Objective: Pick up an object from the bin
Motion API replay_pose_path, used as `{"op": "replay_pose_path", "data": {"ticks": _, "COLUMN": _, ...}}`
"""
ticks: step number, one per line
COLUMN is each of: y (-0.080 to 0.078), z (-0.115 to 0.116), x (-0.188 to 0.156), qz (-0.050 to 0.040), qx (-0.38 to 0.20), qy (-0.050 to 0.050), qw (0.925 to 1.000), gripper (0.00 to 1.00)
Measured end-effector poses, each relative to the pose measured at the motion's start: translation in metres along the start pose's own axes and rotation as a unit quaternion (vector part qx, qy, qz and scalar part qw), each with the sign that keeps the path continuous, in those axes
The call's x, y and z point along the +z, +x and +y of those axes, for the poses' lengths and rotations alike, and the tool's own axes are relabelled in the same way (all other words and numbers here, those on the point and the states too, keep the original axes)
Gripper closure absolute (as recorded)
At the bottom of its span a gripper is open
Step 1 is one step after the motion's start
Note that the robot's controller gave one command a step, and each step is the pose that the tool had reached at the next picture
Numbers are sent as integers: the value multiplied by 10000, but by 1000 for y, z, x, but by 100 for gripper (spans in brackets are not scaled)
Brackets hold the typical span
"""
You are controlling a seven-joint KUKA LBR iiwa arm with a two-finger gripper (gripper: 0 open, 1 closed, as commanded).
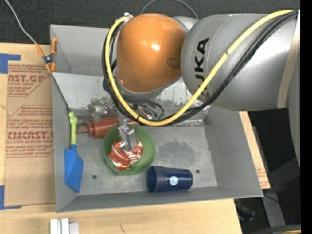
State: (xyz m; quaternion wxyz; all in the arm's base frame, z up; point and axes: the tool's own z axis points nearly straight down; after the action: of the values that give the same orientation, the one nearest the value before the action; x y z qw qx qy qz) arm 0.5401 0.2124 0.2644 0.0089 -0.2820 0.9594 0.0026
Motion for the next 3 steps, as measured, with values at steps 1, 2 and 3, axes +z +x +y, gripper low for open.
{"op": "replay_pose_path", "data": {"ticks": 1, "y": 0, "z": 0, "x": 0, "qz": 0, "qx": 1, "qy": -2, "qw": 10000, "gripper": 0}}
{"op": "replay_pose_path", "data": {"ticks": 2, "y": 6, "z": -6, "x": 62, "qz": -4, "qx": -860, "qy": 2, "qw": 9963, "gripper": 0}}
{"op": "replay_pose_path", "data": {"ticks": 3, "y": 15, "z": -1, "x": 88, "qz": -9, "qx": -2859, "qy": -3, "qw": 9583, "gripper": 0}}
